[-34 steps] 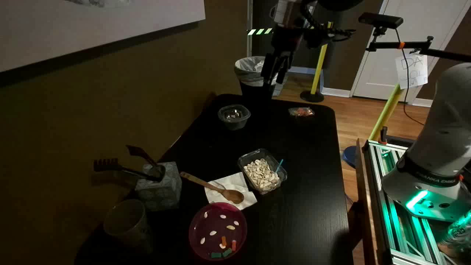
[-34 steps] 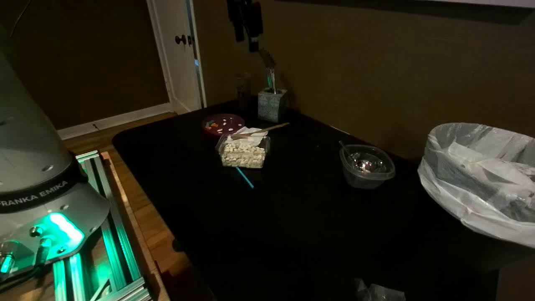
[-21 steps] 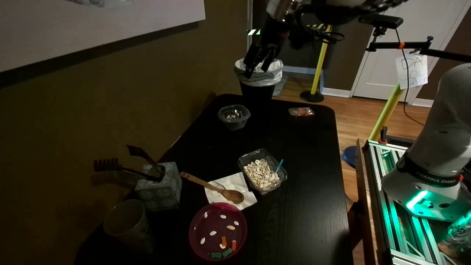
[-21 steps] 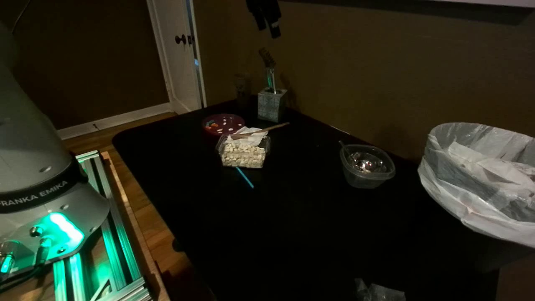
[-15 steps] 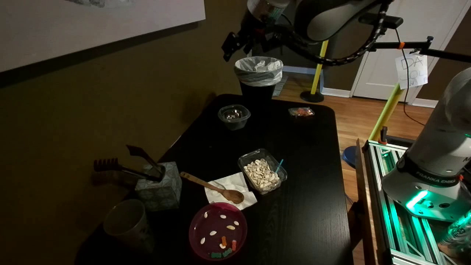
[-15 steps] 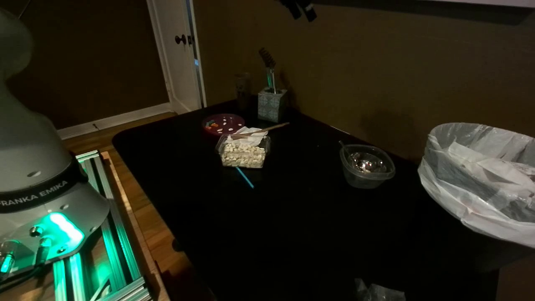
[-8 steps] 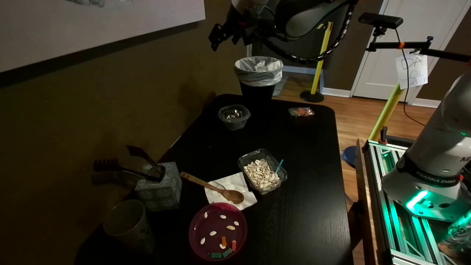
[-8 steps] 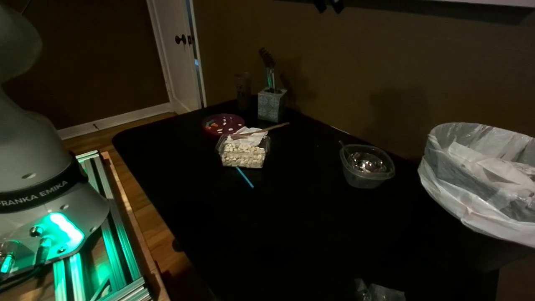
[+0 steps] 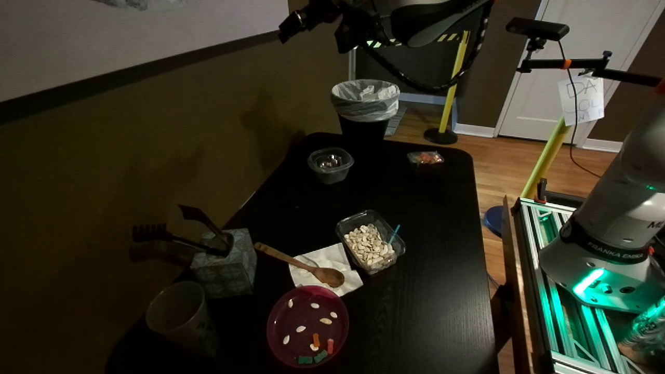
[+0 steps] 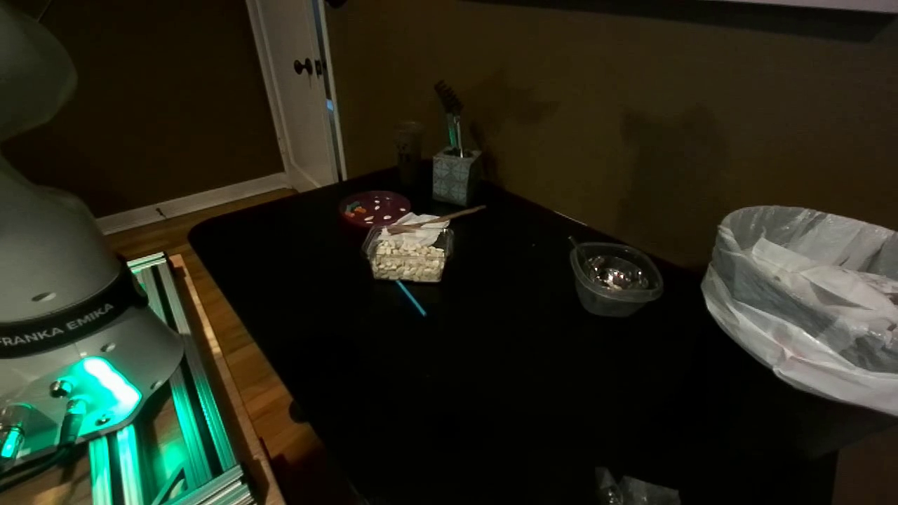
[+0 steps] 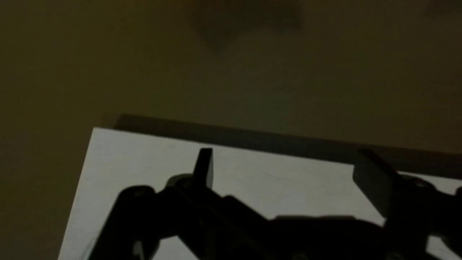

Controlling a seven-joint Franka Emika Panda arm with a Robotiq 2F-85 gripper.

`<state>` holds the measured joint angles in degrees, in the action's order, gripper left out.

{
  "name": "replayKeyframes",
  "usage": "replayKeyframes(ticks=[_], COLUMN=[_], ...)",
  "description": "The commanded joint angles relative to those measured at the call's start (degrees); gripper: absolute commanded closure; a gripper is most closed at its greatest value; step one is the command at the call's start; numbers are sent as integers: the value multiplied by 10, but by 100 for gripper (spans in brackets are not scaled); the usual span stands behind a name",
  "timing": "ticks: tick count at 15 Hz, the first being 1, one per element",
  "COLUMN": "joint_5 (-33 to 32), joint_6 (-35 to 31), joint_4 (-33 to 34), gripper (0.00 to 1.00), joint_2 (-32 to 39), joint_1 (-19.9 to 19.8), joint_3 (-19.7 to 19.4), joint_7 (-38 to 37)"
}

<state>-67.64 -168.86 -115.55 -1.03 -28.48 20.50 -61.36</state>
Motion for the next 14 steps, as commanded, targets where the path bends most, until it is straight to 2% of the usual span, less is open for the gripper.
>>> replayKeyframes(ticks=[1,3,5,7,11,12,14], joint_5=[-157,-244,-330,-416,-547,-576,-620], joint_6=[-10,-3,-1,14,68,70,33], joint_4=[112,177,225,262,251,237,226], gripper=[0,0,0,0,0,0,0], joint_2=[61,100,138,180,229,238,268], joint_1=[4,34,61,67,54,50,42], joint_3=[8,7,3,18,48,51,56], joint_7=[-80,-129,-222,-307,-477,-517,-597])
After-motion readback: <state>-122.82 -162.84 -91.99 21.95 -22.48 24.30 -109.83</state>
